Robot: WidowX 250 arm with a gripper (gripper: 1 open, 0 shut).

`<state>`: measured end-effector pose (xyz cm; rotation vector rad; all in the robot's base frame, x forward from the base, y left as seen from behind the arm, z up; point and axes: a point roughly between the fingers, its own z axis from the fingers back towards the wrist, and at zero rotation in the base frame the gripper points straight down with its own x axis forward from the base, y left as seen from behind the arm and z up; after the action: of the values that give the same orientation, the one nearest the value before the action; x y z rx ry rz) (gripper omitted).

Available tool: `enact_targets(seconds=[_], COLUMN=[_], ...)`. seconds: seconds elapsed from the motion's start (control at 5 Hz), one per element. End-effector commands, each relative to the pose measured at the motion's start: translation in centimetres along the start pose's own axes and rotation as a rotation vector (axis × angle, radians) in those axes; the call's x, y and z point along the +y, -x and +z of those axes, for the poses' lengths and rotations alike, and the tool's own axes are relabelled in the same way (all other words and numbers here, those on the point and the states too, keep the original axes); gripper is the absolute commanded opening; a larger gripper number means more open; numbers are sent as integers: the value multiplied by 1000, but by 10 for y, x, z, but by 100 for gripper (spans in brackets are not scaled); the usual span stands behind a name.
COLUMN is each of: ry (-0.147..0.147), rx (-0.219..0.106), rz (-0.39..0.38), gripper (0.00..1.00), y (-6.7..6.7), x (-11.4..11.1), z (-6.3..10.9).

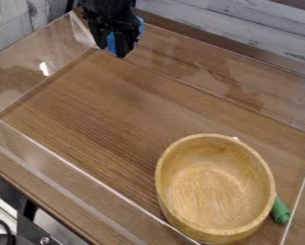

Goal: Put the blue block in the brown bowl

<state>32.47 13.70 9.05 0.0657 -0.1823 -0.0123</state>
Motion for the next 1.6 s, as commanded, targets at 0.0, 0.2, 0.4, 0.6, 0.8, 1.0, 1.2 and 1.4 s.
enact_targets(seconds=[0.0, 0.2, 0.4, 0.6, 0.8, 1.0, 1.2, 1.4], ry=[-17, -8, -1, 12, 23, 39, 47, 62], rx=[-62, -61, -64, -65, -65, -62, -50, -34], rz=[-36, -61, -87, -115, -135, -158, -150, -148], gripper=[0, 0, 0, 0, 0, 0, 0, 0], y=[3, 16, 26, 38, 51, 65, 79, 95], x=[-19, -39, -57, -81, -109, -132, -148, -166], z=[30, 42, 52, 61, 70, 77, 83, 89])
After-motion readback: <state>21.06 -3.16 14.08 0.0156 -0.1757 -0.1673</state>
